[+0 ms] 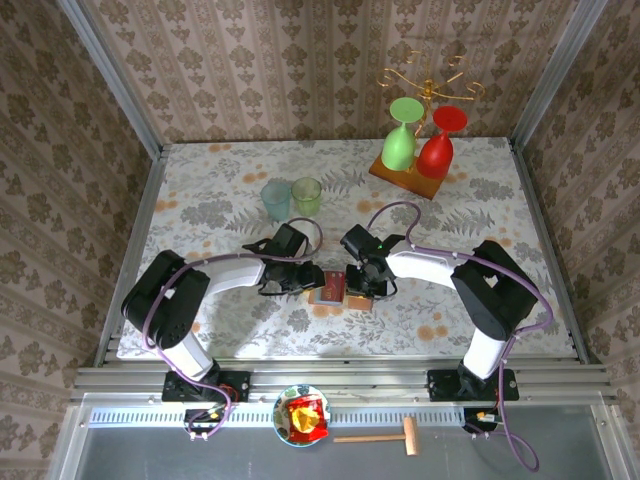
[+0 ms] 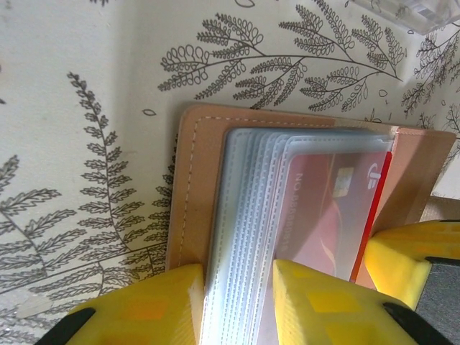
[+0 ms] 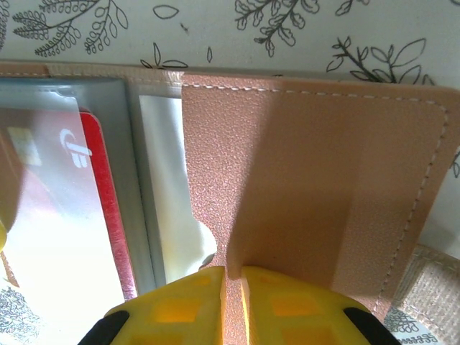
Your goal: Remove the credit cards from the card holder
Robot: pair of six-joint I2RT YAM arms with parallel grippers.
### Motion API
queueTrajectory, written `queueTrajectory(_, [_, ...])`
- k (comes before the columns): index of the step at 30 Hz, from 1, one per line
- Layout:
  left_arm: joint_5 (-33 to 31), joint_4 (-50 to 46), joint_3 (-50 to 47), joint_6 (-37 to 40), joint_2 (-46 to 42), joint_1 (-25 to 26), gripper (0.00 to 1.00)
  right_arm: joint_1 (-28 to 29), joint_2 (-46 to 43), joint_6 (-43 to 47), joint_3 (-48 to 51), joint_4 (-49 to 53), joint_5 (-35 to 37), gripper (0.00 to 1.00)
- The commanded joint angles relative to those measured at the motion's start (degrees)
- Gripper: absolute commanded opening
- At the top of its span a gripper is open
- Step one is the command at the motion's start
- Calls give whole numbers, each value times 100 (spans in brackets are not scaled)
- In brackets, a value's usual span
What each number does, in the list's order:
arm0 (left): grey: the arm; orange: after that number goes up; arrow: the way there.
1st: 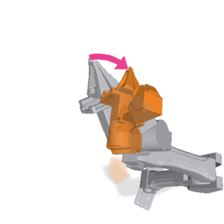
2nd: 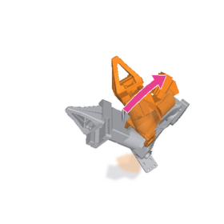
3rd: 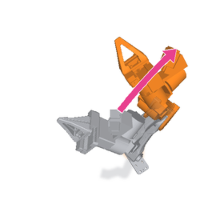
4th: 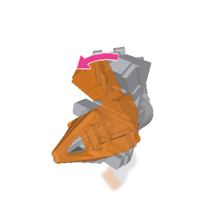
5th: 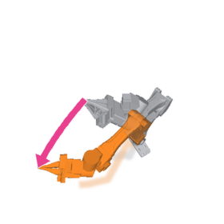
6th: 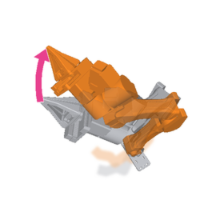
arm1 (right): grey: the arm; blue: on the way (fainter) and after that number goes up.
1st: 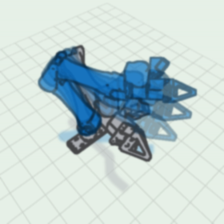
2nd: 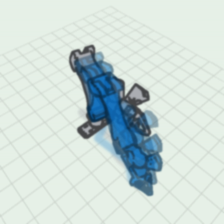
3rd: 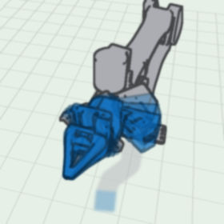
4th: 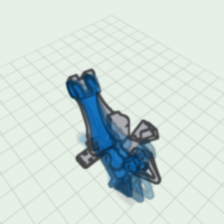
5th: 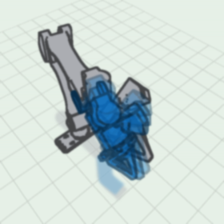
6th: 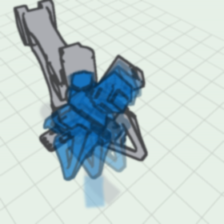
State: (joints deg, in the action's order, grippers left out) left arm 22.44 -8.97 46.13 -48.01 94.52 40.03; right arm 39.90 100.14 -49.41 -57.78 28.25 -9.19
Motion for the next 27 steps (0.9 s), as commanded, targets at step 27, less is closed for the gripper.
queueTrajectory(27, [93, -227, 38, -266, -797, -19, 31, -137, -421, 54, -85, -381, -226, 16])
